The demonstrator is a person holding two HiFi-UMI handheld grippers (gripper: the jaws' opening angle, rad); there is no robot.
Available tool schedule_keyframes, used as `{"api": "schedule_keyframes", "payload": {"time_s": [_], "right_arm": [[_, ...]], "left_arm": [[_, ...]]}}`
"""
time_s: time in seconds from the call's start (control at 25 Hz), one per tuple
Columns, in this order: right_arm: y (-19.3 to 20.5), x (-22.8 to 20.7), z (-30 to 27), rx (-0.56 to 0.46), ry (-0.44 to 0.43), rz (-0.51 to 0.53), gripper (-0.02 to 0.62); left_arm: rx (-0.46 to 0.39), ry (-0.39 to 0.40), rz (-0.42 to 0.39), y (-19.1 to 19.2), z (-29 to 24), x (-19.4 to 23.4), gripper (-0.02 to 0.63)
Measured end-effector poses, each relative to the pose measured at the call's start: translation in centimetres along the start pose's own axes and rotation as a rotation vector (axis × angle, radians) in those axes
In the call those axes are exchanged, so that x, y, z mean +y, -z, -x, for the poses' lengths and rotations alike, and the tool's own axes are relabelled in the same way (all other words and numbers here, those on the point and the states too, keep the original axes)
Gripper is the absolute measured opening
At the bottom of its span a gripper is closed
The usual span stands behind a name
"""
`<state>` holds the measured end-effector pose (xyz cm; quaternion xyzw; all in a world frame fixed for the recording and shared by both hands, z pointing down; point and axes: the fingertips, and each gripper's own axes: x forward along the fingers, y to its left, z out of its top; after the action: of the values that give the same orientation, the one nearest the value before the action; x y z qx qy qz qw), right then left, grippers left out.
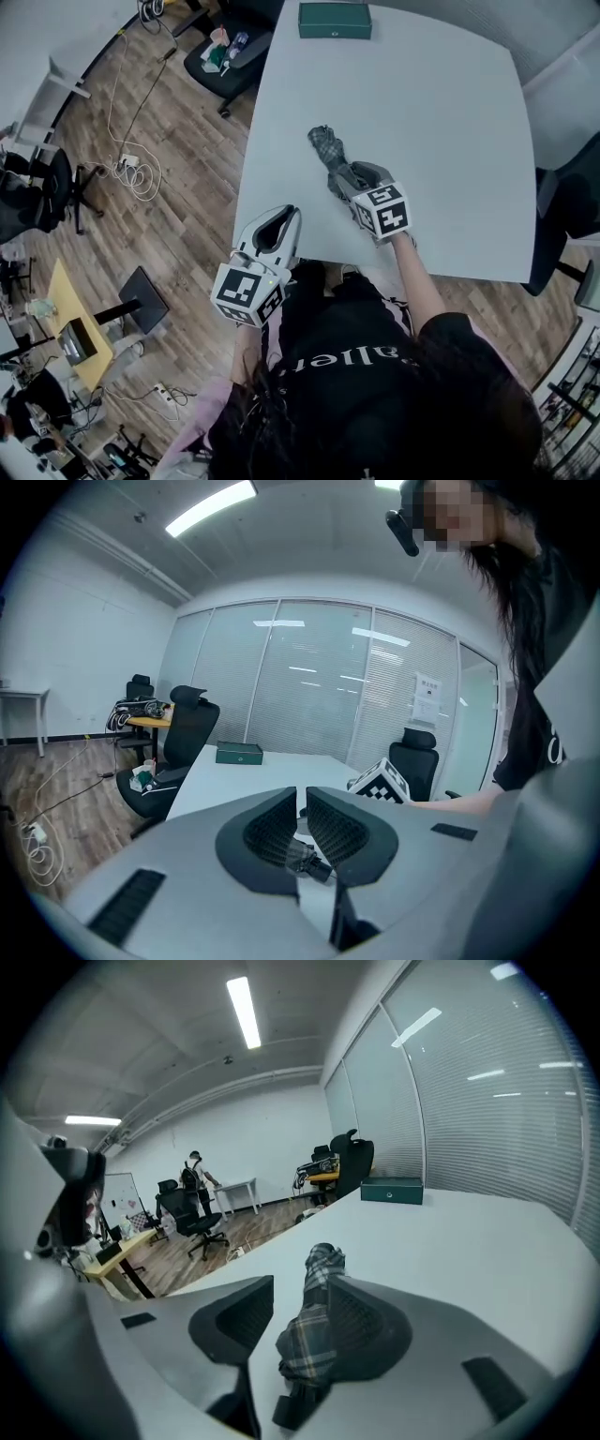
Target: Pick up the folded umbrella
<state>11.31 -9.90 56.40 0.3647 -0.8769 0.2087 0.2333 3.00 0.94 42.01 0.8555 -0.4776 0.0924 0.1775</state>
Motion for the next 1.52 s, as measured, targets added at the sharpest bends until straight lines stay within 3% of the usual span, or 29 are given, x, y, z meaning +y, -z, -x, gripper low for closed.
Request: {"api": "schedule_keyframes", "payload": {"time_s": [0.2, 0.52, 0.88, 1.24, 1.52], "right_arm": [[2.1, -1.6, -5.0, 0.135, 0.072, 0.010, 0.237], [6.0, -2.8, -9.3, 0.308, 0.140, 0.009, 0.272], [7.0, -3.1, -10.1, 0.313, 0.222, -0.005, 0.258], [6.3, -2.6, -8.1, 0.275, 0.240, -0.237, 0.224], [4.2, 0.9, -5.0, 0.132, 0.197, -0.392, 0.222]], "left_arm": [[0.015, 0.016, 0.011, 0.3, 0.1, 2.7, 0.034], [0.048, 0.007, 0.047, 1.7, 1.2, 6.7, 0.034], [0.055, 0.014, 0.062, 2.6, 2.0, 9.4, 0.034], [0.051, 0.064, 0.064, 2.6, 3.0, 10.8, 0.034], [0.072, 0.136, 0.037, 3.0, 2.9, 11.5, 0.034]]}}
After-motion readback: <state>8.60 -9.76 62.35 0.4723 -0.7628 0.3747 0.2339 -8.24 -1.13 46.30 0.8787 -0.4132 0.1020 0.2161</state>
